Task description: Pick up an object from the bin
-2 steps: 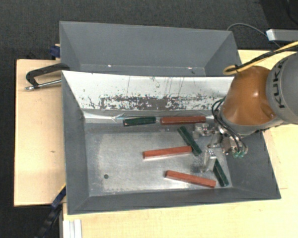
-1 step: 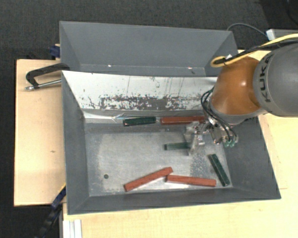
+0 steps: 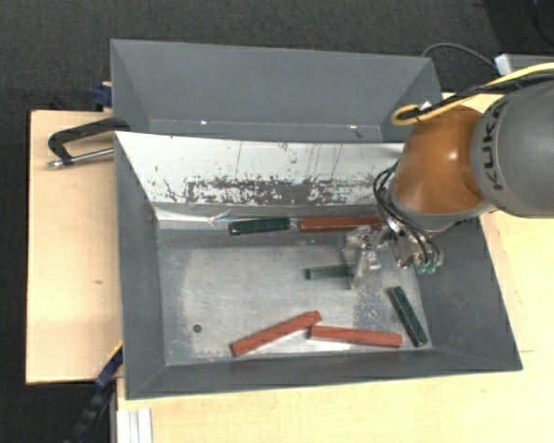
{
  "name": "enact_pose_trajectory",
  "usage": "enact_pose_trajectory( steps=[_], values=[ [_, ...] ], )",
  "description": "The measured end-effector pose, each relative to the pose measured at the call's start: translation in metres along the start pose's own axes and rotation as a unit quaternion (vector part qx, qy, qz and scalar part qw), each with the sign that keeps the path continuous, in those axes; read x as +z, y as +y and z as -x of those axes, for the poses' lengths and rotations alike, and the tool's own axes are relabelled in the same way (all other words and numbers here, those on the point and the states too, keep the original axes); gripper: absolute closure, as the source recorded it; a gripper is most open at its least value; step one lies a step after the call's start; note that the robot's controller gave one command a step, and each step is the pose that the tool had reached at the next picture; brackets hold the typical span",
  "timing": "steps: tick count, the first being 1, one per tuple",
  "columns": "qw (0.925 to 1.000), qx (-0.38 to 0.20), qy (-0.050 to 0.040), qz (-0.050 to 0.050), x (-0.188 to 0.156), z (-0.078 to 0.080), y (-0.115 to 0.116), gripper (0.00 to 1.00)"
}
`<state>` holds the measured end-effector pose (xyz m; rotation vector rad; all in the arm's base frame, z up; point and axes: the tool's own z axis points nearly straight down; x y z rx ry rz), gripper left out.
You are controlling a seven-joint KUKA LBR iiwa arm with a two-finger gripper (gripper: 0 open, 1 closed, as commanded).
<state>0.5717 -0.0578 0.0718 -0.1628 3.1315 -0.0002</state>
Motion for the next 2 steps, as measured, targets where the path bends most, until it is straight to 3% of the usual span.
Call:
enact_pose_trajectory(
  steps=[1, 2],
  values=[
    [1.0000, 0.000, 0.0012, 0.000, 0.000, -0.004, -0.006, 1.00],
    [0.9995, 0.031, -0.0034, 0.000, -0.167, 0.012, 0.023, 1.00]
  ],
)
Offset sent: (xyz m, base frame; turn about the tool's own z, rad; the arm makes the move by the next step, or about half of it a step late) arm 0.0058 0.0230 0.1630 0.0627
